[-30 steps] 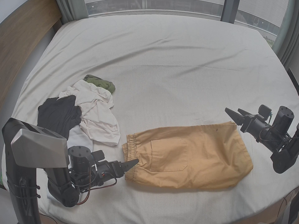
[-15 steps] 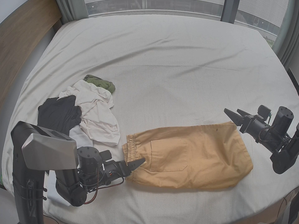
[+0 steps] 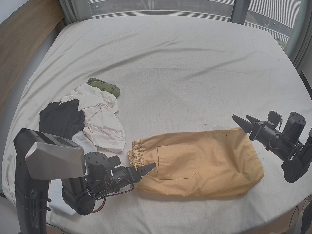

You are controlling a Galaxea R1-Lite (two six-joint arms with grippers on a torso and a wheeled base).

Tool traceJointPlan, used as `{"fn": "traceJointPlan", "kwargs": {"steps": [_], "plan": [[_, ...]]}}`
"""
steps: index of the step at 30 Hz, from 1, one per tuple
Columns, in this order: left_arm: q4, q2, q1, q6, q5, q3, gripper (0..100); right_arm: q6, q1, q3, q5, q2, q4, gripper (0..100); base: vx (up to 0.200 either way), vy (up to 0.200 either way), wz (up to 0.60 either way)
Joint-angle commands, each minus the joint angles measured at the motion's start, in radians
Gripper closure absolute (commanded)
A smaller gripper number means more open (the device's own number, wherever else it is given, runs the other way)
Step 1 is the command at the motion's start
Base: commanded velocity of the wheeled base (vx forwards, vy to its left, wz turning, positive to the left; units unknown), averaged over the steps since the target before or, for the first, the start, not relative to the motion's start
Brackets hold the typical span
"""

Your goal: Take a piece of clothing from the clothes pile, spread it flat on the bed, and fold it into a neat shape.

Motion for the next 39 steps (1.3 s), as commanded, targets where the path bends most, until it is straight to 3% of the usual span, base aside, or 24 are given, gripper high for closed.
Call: {"fn": "traceJointPlan", "kwargs": {"steps": [1, 16, 20, 32, 39], "plan": [[-0.006, 0.004, -0.006, -0.003, 0.0, -0.005, 100, 0.0, 0.003, 0.001, 0.001, 0.002, -0.001, 0, 0.0, 0.0, 0.0], [-0.006, -0.031, 0.003, -0.003, 0.01, 0.023, 100, -0.003, 0.003, 0.007, 0.0, 0.028, -0.002, 0, 0.0, 0.0, 0.0], [-0.005, -0.117, 0.003, -0.006, 0.01, 0.09, 100, -0.005, 0.003, 0.016, 0.0, 0.034, -0.002, 0, 0.0, 0.0, 0.0], [-0.005, -0.157, 0.034, -0.004, 0.007, 0.159, 100, -0.005, -0.003, 0.018, 0.001, 0.036, -0.002, 0, 0.0, 0.0, 0.0], [-0.006, -0.2, 0.036, -0.001, 0.01, 0.267, 100, -0.002, -0.006, 0.016, 0.003, 0.036, -0.002, 0, 0.0, 0.0, 0.0]]}}
